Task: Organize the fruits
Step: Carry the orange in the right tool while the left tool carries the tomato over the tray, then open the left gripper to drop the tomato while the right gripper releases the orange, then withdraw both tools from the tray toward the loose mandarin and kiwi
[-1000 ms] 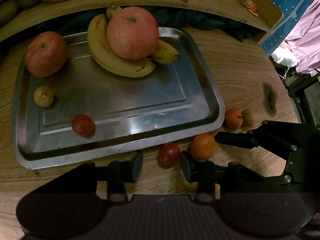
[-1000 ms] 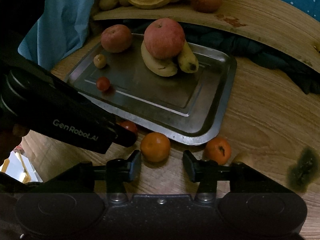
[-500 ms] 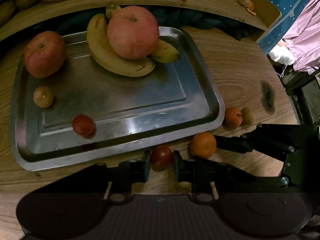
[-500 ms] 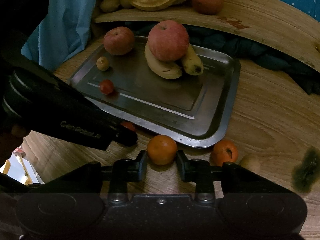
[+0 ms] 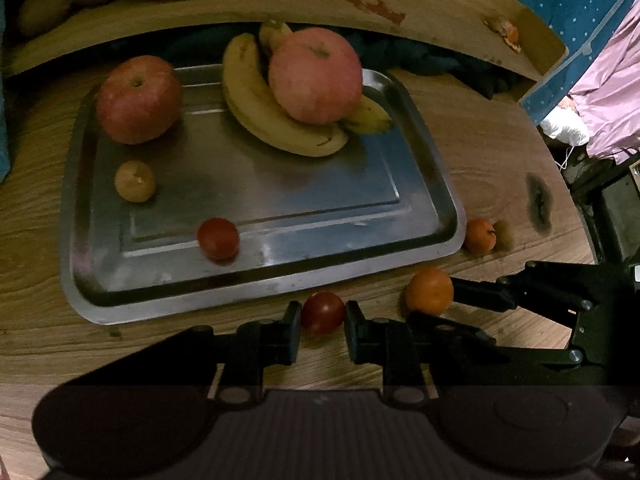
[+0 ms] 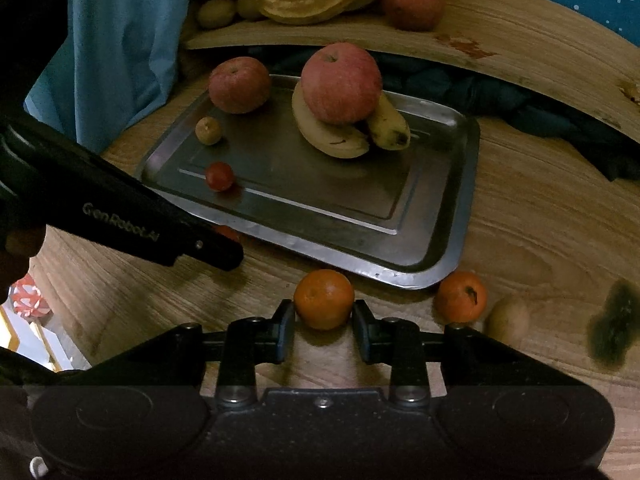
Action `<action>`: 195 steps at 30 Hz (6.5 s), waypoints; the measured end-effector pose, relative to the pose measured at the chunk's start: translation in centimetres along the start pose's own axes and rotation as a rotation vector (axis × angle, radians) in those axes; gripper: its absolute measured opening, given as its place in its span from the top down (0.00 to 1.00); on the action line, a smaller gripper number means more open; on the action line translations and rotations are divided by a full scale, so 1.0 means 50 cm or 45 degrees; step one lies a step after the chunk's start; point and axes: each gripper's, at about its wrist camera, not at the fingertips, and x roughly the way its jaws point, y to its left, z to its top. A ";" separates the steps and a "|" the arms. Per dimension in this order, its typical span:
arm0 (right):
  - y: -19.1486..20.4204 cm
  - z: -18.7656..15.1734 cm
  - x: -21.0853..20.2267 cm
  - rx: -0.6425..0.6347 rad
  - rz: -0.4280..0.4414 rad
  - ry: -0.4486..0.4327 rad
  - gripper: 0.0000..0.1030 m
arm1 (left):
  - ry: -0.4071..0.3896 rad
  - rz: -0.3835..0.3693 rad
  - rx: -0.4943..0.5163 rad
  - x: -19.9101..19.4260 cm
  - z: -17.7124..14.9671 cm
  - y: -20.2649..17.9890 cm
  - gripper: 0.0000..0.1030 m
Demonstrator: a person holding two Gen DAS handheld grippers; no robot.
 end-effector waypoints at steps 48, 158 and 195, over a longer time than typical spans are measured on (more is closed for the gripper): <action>0.129 0.166 0.059 0.021 -0.129 -0.139 0.68 | -0.099 -0.014 -0.001 -0.036 0.094 0.247 0.75; -0.146 -0.110 -0.211 0.114 -0.319 -0.063 0.01 | -0.240 0.212 0.051 -0.075 -0.070 -0.138 0.00; -0.245 -0.066 -0.087 -0.260 -0.020 0.085 0.01 | -0.084 0.331 -0.214 0.048 -0.010 -0.215 0.00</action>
